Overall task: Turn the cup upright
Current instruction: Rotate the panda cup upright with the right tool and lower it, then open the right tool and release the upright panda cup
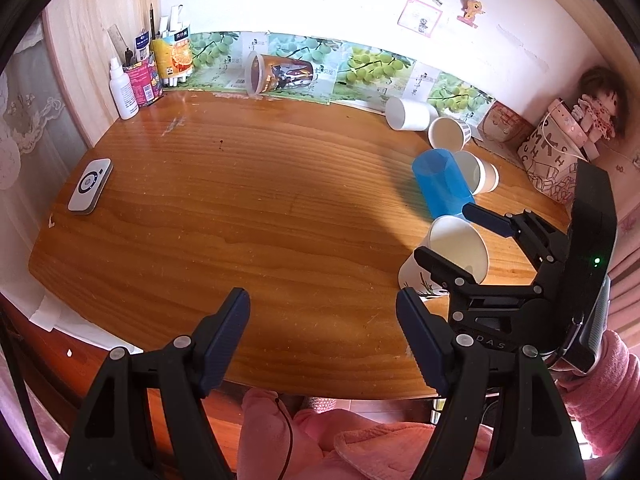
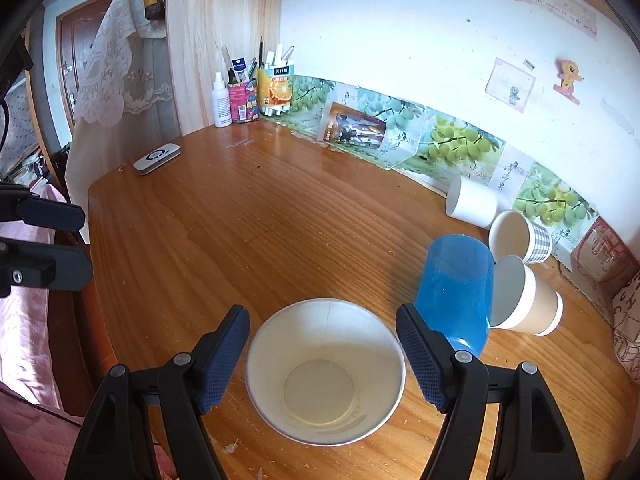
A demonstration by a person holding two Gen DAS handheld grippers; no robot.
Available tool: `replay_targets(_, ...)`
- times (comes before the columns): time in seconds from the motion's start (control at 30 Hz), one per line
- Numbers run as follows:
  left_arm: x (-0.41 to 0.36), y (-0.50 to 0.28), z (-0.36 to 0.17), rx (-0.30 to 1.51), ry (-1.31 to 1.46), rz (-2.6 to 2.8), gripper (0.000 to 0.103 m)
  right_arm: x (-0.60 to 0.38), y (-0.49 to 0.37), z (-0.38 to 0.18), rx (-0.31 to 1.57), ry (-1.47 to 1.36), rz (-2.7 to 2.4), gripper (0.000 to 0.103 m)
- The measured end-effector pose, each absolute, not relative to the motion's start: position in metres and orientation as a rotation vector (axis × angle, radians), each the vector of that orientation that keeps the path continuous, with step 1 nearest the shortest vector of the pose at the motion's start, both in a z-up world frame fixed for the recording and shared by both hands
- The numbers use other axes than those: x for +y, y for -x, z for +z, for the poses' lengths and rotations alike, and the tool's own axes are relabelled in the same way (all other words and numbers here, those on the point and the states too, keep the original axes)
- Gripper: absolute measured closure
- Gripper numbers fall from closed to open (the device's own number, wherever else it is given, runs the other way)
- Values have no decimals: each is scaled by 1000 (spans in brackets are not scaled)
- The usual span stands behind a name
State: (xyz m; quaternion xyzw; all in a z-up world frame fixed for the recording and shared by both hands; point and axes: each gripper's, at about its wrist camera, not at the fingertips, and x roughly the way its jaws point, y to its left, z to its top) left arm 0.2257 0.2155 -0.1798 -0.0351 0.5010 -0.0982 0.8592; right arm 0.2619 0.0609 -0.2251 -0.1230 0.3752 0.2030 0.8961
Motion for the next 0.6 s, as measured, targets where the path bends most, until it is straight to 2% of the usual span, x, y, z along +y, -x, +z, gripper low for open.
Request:
replay_targets(0.4, 221, -219, -171, 1036, 94, -179, 24, 46, -248, -182, 773, 108, 291, 20)
replay_targets(0.47, 224, -215, -168, 1030, 107, -165, 24, 43, -242, -172, 777, 87, 273, 17)
replay_targets(0.6, 234, -207, -156, 1020, 148, -141, 20, 36, -224, -149, 772, 27, 262, 14)
